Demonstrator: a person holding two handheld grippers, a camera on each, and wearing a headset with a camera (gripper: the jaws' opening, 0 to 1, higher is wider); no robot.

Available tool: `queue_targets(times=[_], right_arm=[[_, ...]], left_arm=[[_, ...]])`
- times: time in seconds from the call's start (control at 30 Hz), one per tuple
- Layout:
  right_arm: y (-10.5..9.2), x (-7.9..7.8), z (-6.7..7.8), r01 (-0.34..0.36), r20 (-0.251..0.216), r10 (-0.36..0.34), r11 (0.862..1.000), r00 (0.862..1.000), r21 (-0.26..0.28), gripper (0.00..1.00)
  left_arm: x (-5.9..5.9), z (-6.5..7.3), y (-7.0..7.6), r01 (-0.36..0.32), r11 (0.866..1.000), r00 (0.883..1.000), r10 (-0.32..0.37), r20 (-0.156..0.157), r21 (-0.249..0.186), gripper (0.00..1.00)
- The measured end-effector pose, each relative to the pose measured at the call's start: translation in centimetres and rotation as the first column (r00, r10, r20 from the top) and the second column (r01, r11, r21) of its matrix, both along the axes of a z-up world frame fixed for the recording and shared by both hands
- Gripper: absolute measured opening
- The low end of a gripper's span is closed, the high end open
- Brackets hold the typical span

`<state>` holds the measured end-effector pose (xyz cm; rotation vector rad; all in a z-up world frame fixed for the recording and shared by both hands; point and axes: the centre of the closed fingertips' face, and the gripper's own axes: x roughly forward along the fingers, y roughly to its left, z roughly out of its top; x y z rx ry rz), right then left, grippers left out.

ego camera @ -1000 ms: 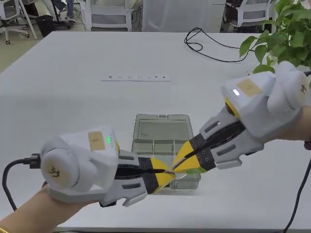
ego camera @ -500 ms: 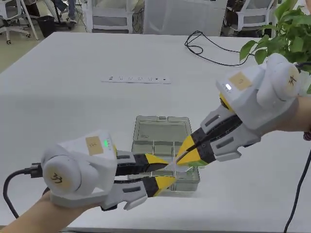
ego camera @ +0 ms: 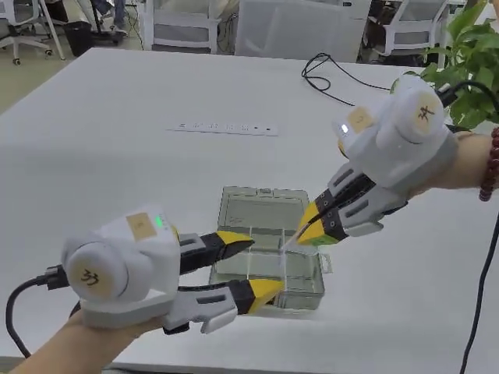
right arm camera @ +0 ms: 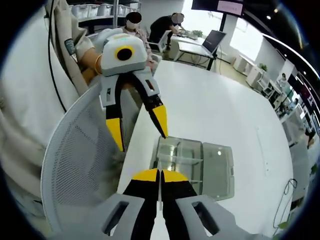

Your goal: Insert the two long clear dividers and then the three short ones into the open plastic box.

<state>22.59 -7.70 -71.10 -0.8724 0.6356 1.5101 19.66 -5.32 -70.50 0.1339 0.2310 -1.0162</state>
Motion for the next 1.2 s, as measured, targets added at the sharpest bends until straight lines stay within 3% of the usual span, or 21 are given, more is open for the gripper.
queue_targets(times=[0.13,0.4,0.7,0.83,1.2], right_arm=[[-0.4,0.8,-1.3,0.023,0.005,-0.023,0.997,1.0,-0.07,0.02],[-0.6,1.1,-2.4,0.051,-0.021,-0.055,0.99,0.998,-0.132,0.02],[-1.1,2.5,-4.8,0.11,-0.029,-0.118,0.972,0.993,-0.208,0.02],[-1.1,2.5,-5.2,0.125,-0.037,-0.137,0.966,0.99,-0.226,0.02],[-0.8,3.2,-6.0,0.143,-0.044,-0.16,0.956,0.986,-0.257,0.02]], left_arm=[[0.3,-0.2,0.4,-0.028,1.0,1.0,0.028,-0.009,-0.012,0.44],[1.0,-0.6,1.3,-0.084,0.996,0.995,0.082,-0.055,-0.042,0.51],[1.3,-1.3,2.2,-0.136,0.989,0.987,0.131,-0.094,-0.052,0.62],[1.2,-1.4,2.2,-0.142,0.988,0.984,0.134,-0.117,-0.064,0.67],[1.3,-1.7,2.3,-0.152,0.987,0.981,0.145,-0.126,-0.047,0.74]])
